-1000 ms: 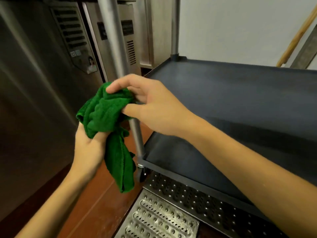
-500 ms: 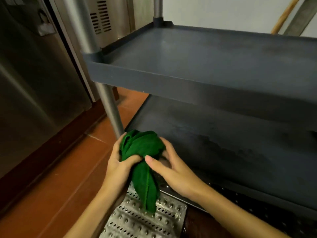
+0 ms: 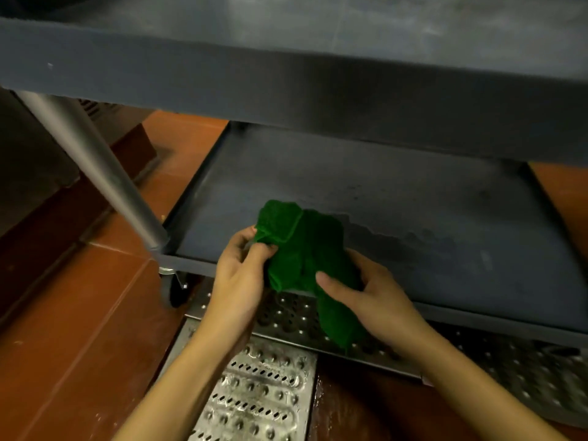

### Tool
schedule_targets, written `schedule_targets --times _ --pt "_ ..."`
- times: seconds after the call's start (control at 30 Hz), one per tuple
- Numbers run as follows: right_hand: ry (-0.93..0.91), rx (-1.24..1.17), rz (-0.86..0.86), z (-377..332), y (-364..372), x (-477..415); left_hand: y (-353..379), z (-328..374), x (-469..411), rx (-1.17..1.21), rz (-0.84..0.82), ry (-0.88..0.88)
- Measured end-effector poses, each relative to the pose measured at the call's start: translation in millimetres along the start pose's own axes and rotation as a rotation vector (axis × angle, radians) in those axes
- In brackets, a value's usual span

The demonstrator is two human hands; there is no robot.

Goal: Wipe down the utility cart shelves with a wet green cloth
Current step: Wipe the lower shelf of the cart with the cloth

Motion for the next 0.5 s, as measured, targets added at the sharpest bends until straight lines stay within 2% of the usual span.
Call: schedule_targets --times 0.17,0.33,0.43,0.5 --pt "-0.004 -0.148 0.124 10.8 -51.0 -0.1 7.2 3.9 -15.0 0.073 0.011 -0.056" --pt "-0.047 -0.281 0.200 11.3 -96.3 -0.6 8.2 10.7 -17.6 0.088 -0.059 -0.163" --pt "0.032 -0.152 0.212 12.1 -120.8 -2.6 4.2 17.2 -24.5 0.103 -0.099 -0.138" --pt "0.135 0.095 0.158 11.7 -129.4 -5.3 5.9 20.9 -27.9 0.087 -0.145 -0.122"
Point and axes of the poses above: each hand's wrist, its own x-axis away from the middle knuckle, its own y-axis out of the palm, z = x × y, the point moved 1 cm from there along -x, towards the middle knuckle, and after that the axes turned 7 degrees about -z, right-handed, at the moved point
